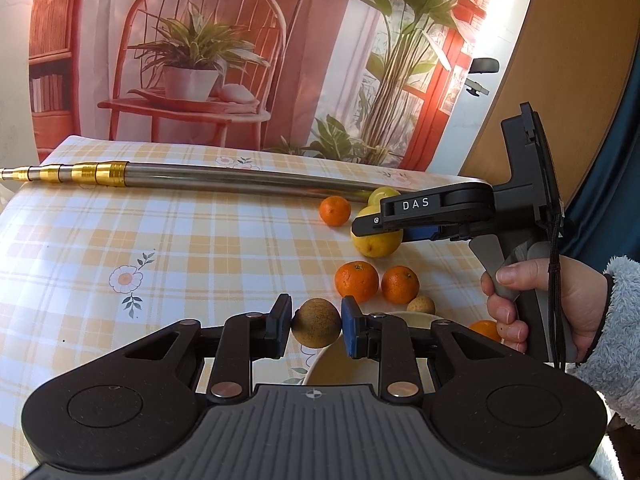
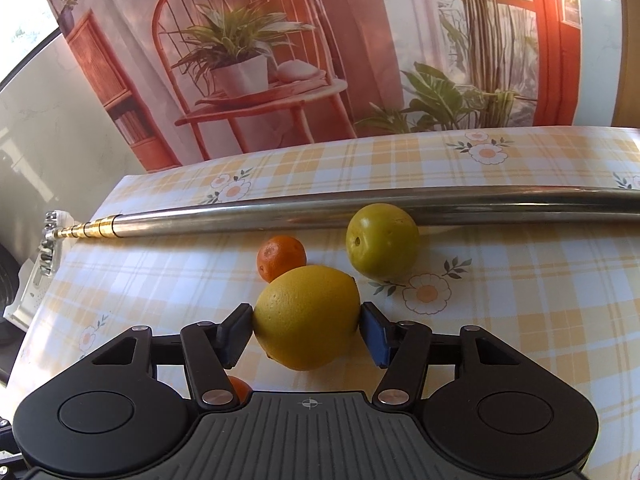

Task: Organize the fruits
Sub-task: 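Carry the grapefruit and kiwi over the white bowl with both tools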

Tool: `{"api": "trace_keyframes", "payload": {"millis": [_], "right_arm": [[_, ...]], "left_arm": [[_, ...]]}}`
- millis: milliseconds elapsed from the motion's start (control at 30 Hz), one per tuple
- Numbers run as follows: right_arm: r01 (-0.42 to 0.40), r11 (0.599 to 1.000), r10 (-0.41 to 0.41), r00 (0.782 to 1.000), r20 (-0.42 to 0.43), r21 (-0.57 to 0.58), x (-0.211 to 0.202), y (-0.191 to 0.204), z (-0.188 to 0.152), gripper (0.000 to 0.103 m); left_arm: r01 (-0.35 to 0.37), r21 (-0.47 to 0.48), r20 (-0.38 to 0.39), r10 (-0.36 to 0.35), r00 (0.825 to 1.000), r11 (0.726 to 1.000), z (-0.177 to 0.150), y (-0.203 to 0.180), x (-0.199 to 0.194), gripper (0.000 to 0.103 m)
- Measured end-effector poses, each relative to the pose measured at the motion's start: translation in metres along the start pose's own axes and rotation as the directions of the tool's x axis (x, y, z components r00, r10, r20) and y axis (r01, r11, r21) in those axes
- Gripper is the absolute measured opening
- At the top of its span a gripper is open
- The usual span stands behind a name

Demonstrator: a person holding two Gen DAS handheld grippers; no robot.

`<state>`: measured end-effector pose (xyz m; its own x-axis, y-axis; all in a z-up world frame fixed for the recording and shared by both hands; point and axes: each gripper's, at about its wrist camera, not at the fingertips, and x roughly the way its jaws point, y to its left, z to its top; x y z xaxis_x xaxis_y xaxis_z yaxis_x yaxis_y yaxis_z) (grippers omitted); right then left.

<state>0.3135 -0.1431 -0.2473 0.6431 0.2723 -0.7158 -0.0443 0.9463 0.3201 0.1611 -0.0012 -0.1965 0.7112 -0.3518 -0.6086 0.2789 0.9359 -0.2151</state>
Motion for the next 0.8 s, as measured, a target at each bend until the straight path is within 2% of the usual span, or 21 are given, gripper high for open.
{"api": "trace_keyframes", "payload": {"millis": [367, 567, 800], "right_arm": [[-0.076, 0.997, 0.073, 0.995, 0.069, 0.029, -0.056, -0.004, -0.025, 0.054], [-0.084, 0.996, 0.082, 0.995, 0.06, 0.035, -0.082, -0.002, -0.047, 0.054], [-0.097, 0.993, 0.09, 0.991, 0.095, 0.07, -0.104, -0.008, -0.066, 0.054]], "left_arm": [[0.038, 0.049, -0.032, -0.036, 0.999, 0.998, -0.008, -0.011, 0.005, 0.028], [0.054, 0.087, -0.074, -0.047, 0.996, 0.995, -0.014, -0.018, 0.012, 0.028], [0.053, 0.143, -0.108, -0.038, 0.993, 0.988, -0.017, -0.025, 0.022, 0.028]]}}
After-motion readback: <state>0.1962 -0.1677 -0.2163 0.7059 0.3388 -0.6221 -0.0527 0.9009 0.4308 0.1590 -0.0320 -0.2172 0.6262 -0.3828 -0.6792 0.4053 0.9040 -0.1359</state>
